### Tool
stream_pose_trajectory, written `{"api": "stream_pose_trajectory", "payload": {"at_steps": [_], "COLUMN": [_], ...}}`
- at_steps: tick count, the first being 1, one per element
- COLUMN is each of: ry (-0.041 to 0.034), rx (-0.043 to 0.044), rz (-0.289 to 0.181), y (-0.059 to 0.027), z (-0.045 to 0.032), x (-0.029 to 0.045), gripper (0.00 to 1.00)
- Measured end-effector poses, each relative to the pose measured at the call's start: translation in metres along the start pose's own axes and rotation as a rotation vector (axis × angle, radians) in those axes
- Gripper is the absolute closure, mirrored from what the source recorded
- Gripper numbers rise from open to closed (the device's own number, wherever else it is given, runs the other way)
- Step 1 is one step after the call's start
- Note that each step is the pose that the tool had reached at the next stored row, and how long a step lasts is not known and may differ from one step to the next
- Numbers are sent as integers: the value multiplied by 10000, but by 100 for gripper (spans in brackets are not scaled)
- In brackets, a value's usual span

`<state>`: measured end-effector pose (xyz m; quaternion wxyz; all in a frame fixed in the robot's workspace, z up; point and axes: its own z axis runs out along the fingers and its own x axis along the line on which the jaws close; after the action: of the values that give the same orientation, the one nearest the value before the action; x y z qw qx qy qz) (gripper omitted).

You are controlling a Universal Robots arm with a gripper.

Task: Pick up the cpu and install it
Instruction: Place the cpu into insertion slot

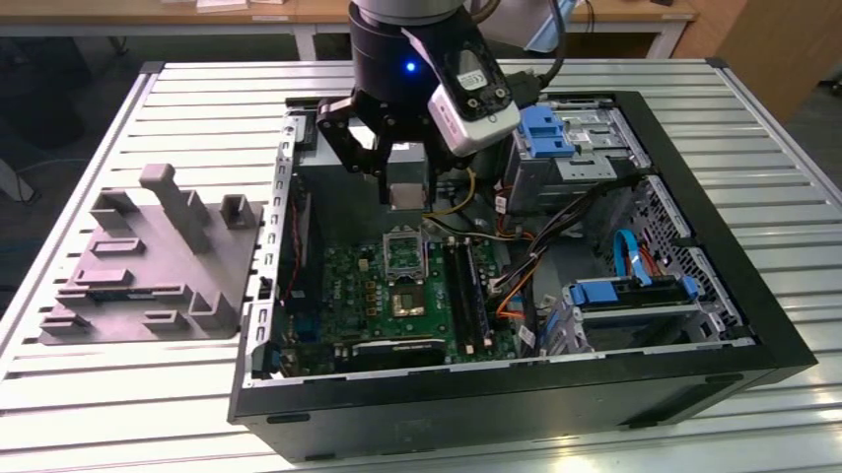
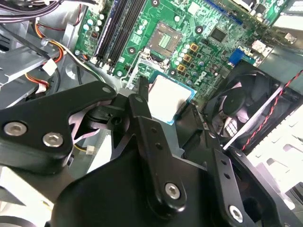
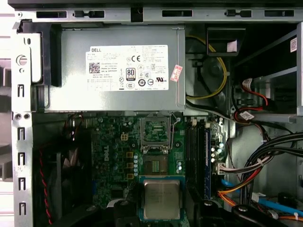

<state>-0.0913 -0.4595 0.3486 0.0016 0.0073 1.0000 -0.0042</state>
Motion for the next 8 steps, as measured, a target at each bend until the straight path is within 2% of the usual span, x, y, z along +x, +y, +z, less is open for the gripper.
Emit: {"api": "stream_pose_trajectory", "payload": {"at_steps": [8], "ry": [0], "rx": [0], "rz": [0], "y": [0], "z": [-21], "x": [0], "gripper": [53]}}
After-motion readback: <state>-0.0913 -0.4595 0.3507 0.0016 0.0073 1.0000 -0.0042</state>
